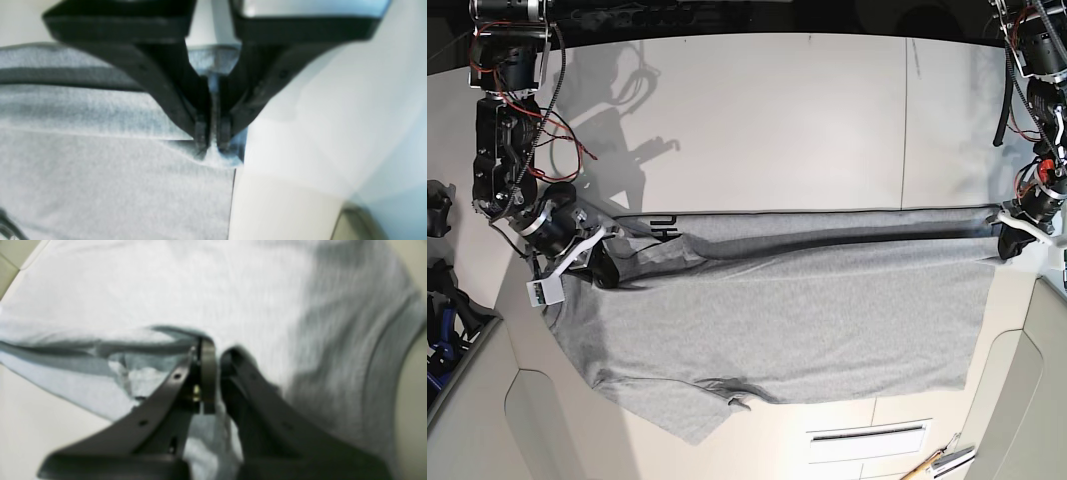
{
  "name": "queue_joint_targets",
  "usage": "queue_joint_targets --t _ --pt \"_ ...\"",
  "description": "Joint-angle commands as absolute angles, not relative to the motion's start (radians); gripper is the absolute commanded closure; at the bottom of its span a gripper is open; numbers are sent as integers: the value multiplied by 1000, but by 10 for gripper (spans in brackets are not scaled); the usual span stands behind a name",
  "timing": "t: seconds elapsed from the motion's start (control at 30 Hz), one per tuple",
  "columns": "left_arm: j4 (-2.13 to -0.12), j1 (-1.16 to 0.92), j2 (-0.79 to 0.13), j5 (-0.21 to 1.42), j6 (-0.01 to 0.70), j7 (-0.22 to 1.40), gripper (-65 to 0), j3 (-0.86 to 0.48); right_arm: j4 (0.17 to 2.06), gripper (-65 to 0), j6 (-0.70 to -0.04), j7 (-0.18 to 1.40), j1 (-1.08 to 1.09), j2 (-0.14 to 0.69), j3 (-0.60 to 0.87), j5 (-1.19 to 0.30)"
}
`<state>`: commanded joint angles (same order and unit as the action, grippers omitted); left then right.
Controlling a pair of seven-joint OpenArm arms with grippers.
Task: Fold the T-shirt properly
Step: 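Lift the hem with both grippers and carry it toward the collar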
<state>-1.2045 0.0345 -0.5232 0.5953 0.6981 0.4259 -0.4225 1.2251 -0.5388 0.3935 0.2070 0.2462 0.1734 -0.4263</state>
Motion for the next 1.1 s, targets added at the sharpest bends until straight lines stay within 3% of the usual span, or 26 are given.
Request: queue_joint_targets --t 0.1,0.2,0.23,0.3,0.5,0.77,1.1 --pt "-1196 33 -521 596 698 422 -148 -422 1188 -7 -539 380 207 247 174 -427" --pt "-1196 33 -521 624 698 422 -298 -423 1186 -295 -538 370 208 247 174 -431" --pt "-1196 33 -521 630 698 422 -361 -423 1187 -364 -538 371 208 247 174 -445" --pt "-1196 33 -522 642 698 422 -456 -423 1193 -390 -538 372 207 247 178 -457" --pt "-1196 30 -524 757 698 537 -460 -463 1270 -390 -539 442 194 247 319 -472" --pt "-1196 -5 -524 830 698 655 -474 -516 1284 -390 -534 616 143 255 588 -624" --pt "-1195 -39 -467 711 698 575 -475 -516 1266 -390 -528 603 2 243 593 -694"
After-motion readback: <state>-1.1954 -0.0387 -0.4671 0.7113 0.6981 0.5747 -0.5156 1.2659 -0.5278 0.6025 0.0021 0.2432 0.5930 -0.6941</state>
